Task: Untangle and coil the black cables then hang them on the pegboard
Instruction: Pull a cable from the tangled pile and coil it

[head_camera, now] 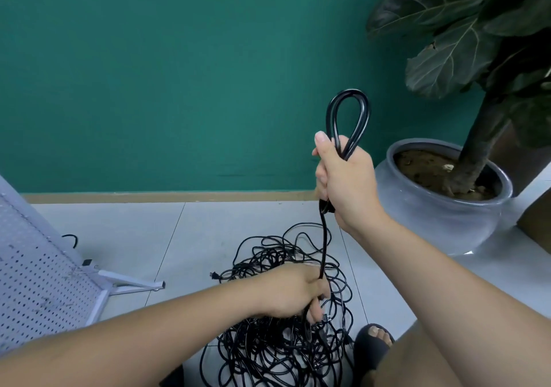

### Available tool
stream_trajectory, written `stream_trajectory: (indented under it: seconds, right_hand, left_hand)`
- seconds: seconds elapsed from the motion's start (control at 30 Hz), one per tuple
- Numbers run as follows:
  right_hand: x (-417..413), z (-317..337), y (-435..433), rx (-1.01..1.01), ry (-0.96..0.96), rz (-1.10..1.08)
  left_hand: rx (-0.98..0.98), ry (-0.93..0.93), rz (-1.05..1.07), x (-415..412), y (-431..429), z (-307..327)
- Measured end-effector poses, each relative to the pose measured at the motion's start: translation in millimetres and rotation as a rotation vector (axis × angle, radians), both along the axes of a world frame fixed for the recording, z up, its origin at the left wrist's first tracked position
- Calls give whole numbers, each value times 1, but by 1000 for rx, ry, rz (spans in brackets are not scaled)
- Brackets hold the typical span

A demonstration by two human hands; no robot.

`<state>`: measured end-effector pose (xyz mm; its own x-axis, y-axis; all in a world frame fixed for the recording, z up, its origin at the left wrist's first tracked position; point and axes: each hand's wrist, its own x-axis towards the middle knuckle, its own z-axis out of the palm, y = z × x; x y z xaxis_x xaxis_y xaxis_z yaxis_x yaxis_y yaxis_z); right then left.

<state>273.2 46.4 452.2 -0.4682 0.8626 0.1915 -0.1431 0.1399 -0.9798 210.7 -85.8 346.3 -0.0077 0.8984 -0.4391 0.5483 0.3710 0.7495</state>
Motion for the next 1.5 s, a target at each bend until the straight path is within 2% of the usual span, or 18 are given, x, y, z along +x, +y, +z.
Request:
stream_trajectory:
  seconds: [0.13,0.23,0.43,0.57,0.63,0.73,0.87,1.0,1.07,1.17,1.33,1.43,1.5]
  right_hand:
    - [3,-2,15,126,-62,-87]
    - [2,-7,24,245,-134,-126]
    - [-6,-25,28,454,-356,-102]
    - [-9,-30,20,486,-482,24]
    - [-9,-34,13,397,-522,162]
    - [-8,-37,-2,95,-407,421]
    - [-3,-33,-23,-188,-314,602]
    - [2,-22,-35,-318,-227,742]
    - [6,-20,-35,-283,-242,800]
    - [9,-22,-37,-119,-330,815]
    - [7,-20,-42,52,-340,639]
    - [6,-19,-44,138,-405,595]
    - [5,-20,-46,218,-461,581]
  left_hand:
    - [118,238,-38,1,-4,31]
    - [266,319,8,-6,-6,52]
    - [475,252,98,-25,-15,92]
    - [610,167,241,-47,-23,114]
    - [688,181,286,-55,-25,124]
    - [820,186,381,-67,-27,132]
    - [892,149,512,-81,-25,132]
    - [941,112,623,-84,-23,135]
    - [966,66,682,-83,-21,136]
    - [974,29,703,-79,-18,132]
    - [853,-63,727,-67,-11,124]
    - [826,-45,762,-63,-7,124]
    - [824,-142,778,-62,-4,124]
